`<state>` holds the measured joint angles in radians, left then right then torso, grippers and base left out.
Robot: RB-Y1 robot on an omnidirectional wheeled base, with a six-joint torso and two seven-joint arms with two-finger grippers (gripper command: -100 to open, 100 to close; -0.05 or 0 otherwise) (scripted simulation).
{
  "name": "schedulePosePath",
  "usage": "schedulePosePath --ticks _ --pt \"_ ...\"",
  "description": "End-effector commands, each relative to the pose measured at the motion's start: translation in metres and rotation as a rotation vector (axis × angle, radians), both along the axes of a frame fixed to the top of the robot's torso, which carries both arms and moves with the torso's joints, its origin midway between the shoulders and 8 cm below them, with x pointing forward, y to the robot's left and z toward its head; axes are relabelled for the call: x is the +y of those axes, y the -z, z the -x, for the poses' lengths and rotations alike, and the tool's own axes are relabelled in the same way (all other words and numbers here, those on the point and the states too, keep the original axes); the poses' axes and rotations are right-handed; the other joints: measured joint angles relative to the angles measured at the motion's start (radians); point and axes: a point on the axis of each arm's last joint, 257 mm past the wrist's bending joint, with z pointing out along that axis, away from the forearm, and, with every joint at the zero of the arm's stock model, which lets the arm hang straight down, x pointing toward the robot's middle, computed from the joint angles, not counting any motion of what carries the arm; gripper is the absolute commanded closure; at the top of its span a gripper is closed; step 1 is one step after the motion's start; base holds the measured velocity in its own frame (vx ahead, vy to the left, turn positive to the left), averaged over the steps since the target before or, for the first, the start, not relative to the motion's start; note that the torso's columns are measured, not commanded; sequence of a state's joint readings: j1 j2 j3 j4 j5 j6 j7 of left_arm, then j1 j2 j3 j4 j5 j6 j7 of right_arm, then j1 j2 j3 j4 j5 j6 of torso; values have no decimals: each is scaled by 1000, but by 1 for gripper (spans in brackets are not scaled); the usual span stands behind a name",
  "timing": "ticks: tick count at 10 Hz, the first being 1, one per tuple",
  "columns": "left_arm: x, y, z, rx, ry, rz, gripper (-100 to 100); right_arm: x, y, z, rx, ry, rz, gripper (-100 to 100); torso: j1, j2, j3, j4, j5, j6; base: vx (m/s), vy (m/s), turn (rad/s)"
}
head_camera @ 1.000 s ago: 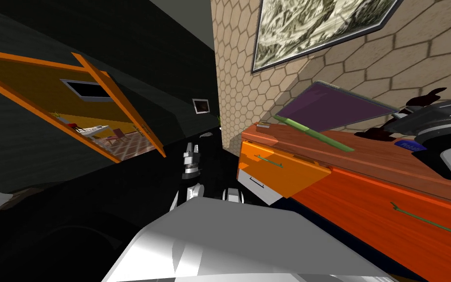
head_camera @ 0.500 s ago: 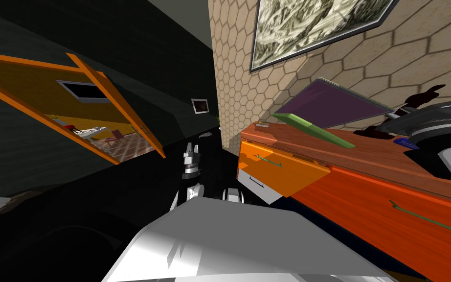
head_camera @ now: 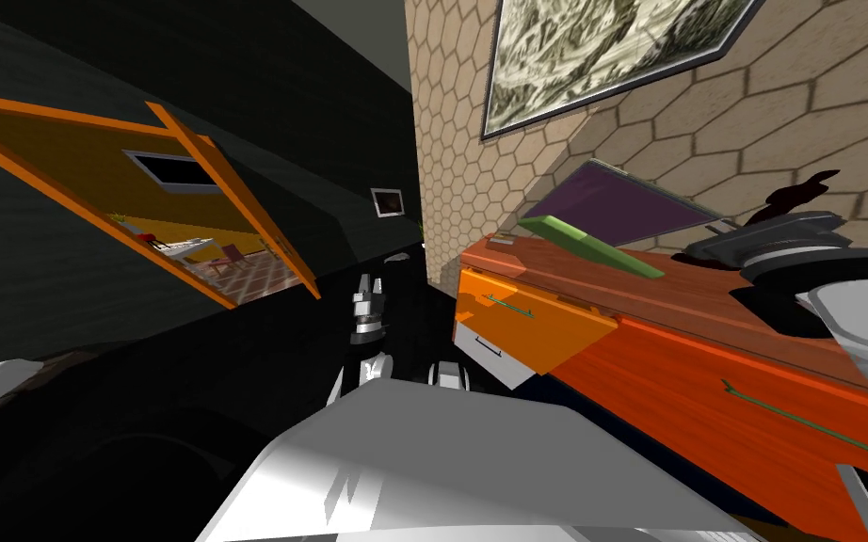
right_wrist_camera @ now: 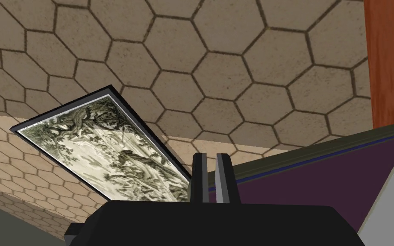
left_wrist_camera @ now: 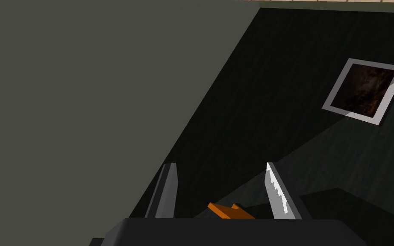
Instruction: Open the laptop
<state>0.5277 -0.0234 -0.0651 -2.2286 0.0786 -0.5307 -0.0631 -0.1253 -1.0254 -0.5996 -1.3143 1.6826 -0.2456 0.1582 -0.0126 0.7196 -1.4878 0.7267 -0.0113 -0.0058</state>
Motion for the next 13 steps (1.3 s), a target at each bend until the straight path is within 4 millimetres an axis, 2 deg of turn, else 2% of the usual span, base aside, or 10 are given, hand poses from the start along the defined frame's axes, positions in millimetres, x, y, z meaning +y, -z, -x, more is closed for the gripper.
schedulePosePath --ticks 1,3,4,6,8,12,13 --pt "0 0 0 0 0 0 0 15 14 -9 -57 -81 -163 100 10 6 4 5 8 4 9 7 4" --pt "0 0 0 0 0 0 0 16 14 -9 -75 -95 -204 100 18 18 12 11 13 6 25 13 -2" --pt "0 0 0 0 0 0 0 43 38 -34 -77 -186 -334 100 15 21 14 12 13 6 -95 -127 44" --pt "0 0 0 0 0 0 0 56 47 -42 -142 -244 -470 100 6 20 13 11 8 3 -92 -130 59" --pt "0 0 0 0 0 0 0 58 45 -41 -180 -276 -560 100 13 14 10 8 8 8 -9 -12 -14" --pt "0 0 0 0 0 0 0 62 38 -41 -227 -321 -639 100 11 15 10 10 10 3 5 10 -6" --pt "0 0 0 0 0 0 0 97 55 -64 -223 -419 -770 100 11 15 10 10 10 3 -86 -140 67"
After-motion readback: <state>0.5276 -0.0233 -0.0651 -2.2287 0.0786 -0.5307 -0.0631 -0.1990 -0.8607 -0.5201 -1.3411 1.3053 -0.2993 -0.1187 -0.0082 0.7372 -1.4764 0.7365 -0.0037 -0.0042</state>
